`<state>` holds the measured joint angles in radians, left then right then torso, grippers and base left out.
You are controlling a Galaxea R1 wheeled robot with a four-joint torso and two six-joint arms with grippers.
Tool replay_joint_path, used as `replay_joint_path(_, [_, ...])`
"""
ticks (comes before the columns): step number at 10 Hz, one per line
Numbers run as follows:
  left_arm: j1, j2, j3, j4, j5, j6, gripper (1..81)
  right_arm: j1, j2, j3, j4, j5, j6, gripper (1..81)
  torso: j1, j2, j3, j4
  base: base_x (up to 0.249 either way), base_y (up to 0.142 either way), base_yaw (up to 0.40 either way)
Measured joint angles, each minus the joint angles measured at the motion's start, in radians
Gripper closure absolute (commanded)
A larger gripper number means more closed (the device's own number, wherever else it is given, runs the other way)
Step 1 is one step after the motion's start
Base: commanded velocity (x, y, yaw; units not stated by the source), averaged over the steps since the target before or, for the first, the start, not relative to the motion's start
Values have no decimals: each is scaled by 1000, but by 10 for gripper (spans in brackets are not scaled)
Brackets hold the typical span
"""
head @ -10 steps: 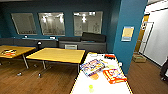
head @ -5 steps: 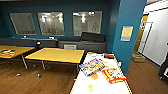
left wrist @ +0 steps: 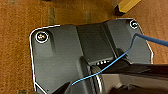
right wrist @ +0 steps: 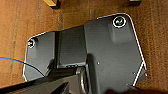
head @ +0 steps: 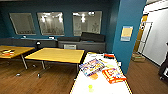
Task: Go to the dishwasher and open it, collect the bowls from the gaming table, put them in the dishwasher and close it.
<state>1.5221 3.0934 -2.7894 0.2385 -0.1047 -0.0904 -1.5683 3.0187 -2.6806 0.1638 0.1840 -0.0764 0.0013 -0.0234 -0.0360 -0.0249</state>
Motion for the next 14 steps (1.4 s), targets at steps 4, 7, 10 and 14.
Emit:
replay_joint_path(4, [0, 1, 0, 0, 0, 0, 10, 0, -220, 343, 9, 51, 29, 10, 0, 0, 0, 0, 0, 0, 0])
replay_joint_path(7, [0, 7, 0, 0, 0, 0, 10, 11, -460, 679, 17, 96, 53, 10, 0, 0, 0, 0, 0, 0, 0])
replay_joint_path(10, [0, 7, 0, 1, -1, 0, 10, 11, -739, 985, 22, 161, 67, 10, 0, 0, 0, 0, 0, 0, 0])
replay_joint_path(14, [0, 6, 0, 1, -3, 0, 10, 18, -1088, 1311, 44, 251, 78, 10, -1, 0, -74, 0, 0, 0, 0])
